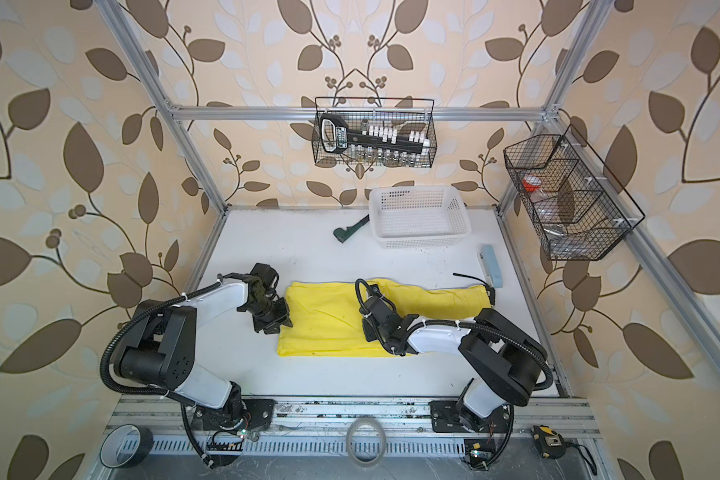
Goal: Fold and stack the trousers
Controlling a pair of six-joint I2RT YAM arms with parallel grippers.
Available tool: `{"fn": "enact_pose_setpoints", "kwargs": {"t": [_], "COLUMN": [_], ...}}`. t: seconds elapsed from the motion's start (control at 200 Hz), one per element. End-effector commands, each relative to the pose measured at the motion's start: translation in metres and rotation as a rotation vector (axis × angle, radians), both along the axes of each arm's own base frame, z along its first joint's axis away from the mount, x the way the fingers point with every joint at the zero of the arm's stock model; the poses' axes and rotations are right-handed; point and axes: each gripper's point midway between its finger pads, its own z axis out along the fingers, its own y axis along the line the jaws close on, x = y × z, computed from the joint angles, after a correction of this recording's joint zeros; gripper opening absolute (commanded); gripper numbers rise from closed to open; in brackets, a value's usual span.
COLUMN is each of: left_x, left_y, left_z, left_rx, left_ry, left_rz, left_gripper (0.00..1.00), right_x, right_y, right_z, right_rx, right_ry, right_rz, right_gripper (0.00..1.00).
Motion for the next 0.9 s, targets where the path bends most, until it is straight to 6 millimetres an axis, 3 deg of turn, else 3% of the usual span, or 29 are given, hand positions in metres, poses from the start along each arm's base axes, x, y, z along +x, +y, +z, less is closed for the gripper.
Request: {"fn": "enact_pose_setpoints", "kwargs": {"t": [0.0,0.13,0.27,0.45,0.575,0.75,0.895], "left_x": [-0.001,0.006,0.01,0.013,0.017,0.028,0.036], "left_y": [-0.006,-0.001,0.015,0.041,0.061,0.096,0.114], "left_z": [0.005,0.027,0.059,0.106,0.13,0.166,0.195], "left_rx": [-0.038,-0.001,0.096,0.243,0.344,0.45,0.494], "left_ry": [0.006,-0.028,-0.068,-0.137,-0.169,-0.224,-0.28], "left_rz": [0.002,-0.025,-0.065,-0.089,-0.083,-0.021,0.023], "left_gripper": [0.2,0.0,0.0,0.0,0.0,0.0,0.0], "right_x": [-0.012,-0.013,-0.011,-0.003,0.0,-0.011,-0.023], "right_y": [-0.004,0.001,0.008,0.003,-0.035,-0.119,-0.155], "right_z": [-0.019,-0.012,0.017,0.081,0.095,0.072,0.053], "right_rx": [-0.015,0.017,0.098,0.266,0.256,0.105,0.106], "right_ry": [0.062,0.065,0.049,-0.011,-0.021,0.055,0.1], "right_rz": [0.011,0.016,0.023,0.012,-0.074,-0.278,-0.356], "right_gripper": [0.39,0.42,0.47,0.6,0.65,0.67,0.66]}}
